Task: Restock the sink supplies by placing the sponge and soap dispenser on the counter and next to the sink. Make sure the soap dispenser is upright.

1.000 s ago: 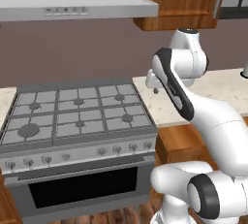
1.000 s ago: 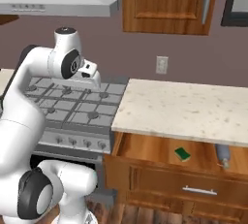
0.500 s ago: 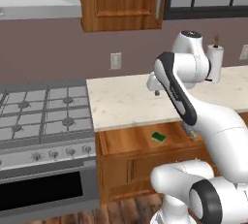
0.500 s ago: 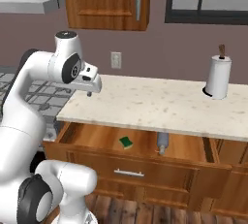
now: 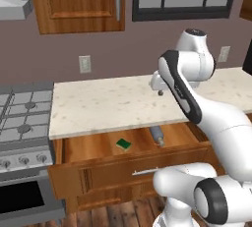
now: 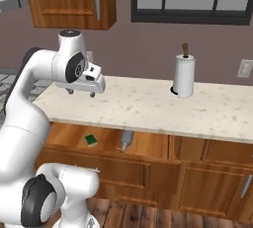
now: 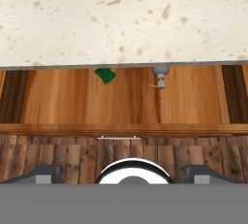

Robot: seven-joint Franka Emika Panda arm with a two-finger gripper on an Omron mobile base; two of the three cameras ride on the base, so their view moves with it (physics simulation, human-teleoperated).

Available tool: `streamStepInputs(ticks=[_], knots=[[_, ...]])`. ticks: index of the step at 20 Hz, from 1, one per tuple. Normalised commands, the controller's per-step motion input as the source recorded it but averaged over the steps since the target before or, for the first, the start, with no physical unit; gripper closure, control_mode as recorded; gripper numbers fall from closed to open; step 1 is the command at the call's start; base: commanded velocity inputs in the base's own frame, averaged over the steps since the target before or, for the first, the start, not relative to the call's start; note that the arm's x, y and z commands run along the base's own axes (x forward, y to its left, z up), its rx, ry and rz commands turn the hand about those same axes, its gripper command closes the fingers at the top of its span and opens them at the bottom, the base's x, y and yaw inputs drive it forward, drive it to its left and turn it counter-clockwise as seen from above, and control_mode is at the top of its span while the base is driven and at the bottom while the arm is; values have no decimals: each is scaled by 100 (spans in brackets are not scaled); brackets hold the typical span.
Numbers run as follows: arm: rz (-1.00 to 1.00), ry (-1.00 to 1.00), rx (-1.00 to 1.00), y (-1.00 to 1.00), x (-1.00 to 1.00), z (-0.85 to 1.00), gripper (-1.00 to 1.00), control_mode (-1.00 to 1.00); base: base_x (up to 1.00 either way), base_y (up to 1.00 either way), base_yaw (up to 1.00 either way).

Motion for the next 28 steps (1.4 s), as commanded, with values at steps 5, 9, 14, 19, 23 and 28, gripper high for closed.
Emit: streamStepInputs(ticks=[5, 9, 14, 19, 23, 28], knots=[[0, 0, 0, 0, 0, 0, -100, 100, -19, 3, 0], [0, 2, 2, -8, 0, -25, -100, -100, 0, 0, 0], [0, 19, 2, -31, 3, -99, -100, -100, 0, 0, 0], [0, 16, 0, -41, 0, -100, -100, -100, 0, 0, 0], [6, 3, 4, -59, 15, -100, -100, -100, 0, 0, 0], [10, 0, 1, -29, 44, -94, -100, -100, 0, 0, 0]])
